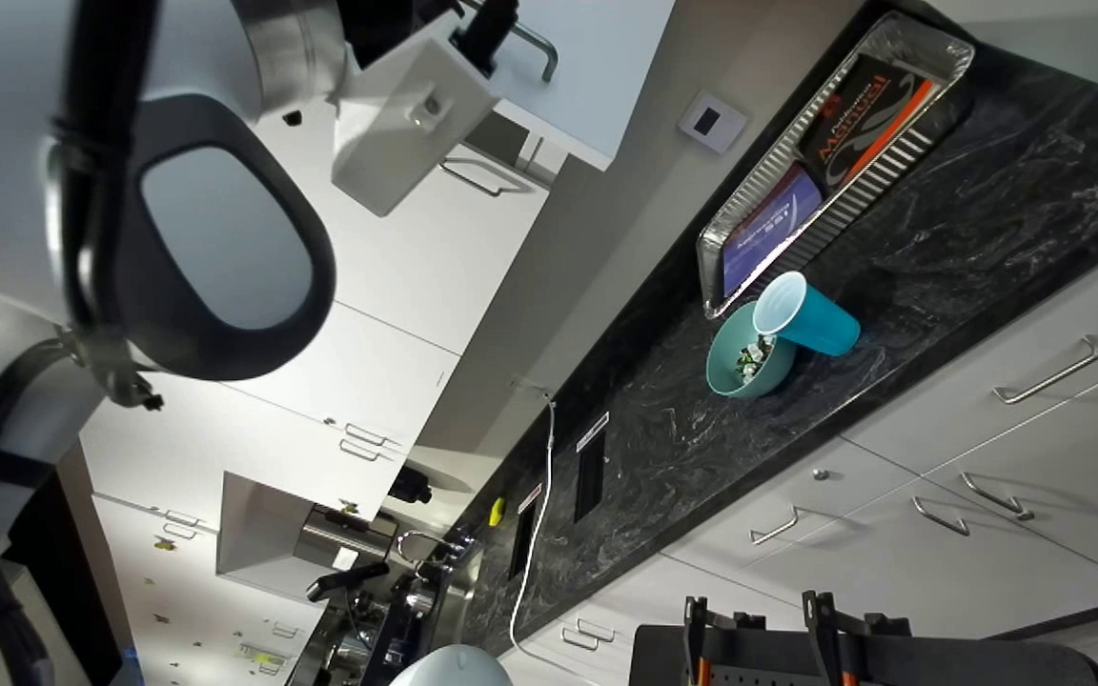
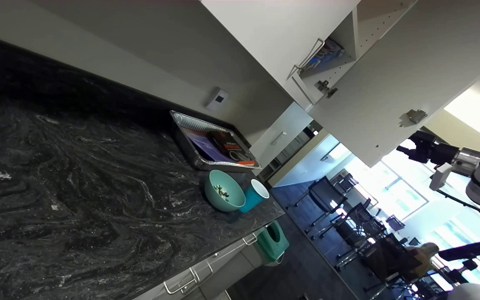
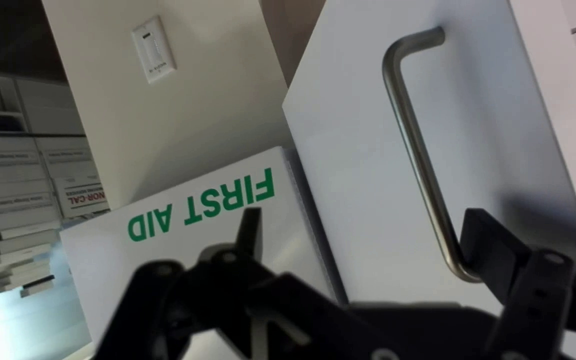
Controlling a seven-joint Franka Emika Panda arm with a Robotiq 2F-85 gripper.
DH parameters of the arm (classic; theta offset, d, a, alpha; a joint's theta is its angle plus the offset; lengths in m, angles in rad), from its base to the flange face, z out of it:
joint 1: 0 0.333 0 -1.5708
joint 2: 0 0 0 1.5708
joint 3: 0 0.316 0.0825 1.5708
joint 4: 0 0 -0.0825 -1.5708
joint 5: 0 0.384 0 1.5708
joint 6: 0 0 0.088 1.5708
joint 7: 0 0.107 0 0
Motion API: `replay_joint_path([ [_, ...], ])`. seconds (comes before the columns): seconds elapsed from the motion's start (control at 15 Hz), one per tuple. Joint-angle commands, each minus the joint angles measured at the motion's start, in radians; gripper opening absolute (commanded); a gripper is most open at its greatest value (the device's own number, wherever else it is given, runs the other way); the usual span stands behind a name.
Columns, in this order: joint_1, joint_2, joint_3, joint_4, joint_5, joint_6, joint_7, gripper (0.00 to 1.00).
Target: Open the upper cupboard door
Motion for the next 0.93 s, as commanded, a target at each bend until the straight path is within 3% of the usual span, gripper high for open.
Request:
replay_joint_path([
  [0.0,-0.082,0.144,0.049,0.071,0.051,-0.036,0.088,1.00],
  [0.4,-0.169,0.152,0.128,0.133,0.106,-0.174,0.095,1.00],
  [0.53,-0.218,0.193,0.157,0.198,0.122,-0.288,0.120,1.00],
  [0.87,-0.295,0.220,0.238,0.299,0.126,-0.427,0.105,1.00],
])
